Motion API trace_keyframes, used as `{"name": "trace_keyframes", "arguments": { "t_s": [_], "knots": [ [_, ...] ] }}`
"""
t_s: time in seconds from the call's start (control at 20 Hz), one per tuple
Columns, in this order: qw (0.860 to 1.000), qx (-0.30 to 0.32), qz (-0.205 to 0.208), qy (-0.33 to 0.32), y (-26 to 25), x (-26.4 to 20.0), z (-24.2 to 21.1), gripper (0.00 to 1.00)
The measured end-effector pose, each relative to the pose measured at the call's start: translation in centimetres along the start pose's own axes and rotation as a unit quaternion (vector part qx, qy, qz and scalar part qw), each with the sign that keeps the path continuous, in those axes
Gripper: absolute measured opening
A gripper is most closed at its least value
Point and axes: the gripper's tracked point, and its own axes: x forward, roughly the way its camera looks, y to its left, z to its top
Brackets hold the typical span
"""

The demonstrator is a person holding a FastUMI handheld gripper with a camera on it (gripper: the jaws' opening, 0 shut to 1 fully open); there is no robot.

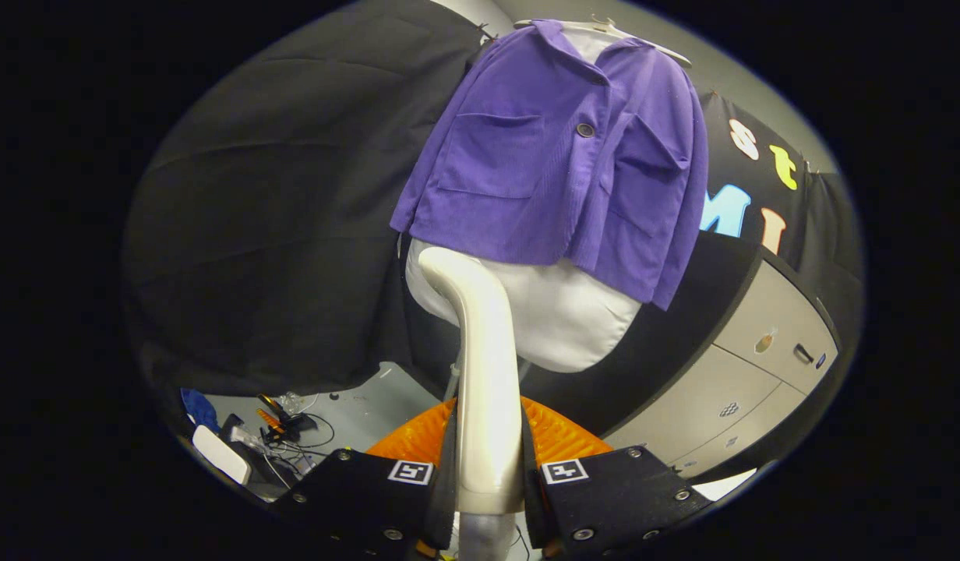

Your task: Iron the clothes twice with a garment steamer, once on the left side and once on the right side.

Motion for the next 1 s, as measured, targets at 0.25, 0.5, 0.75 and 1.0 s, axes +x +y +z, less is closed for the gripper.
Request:
{"name": "trace_keyframes", "arguments": {
  "t_s": [0.25, 0.5, 0.75, 1.0],
  "knots": [
    [0.997, 0.049, -0.019, -0.051, -5.2, -6.2, 2.8, 0.36],
    [0.990, 0.081, -0.065, -0.100, -12.4, -12.3, 5.9, 0.36],
    [0.977, 0.105, -0.112, -0.145, -18.8, -18.6, 8.7, 0.36],
    [0.961, 0.121, -0.150, -0.199, -24.0, -24.4, 11.4, 0.36]
  ]
}}
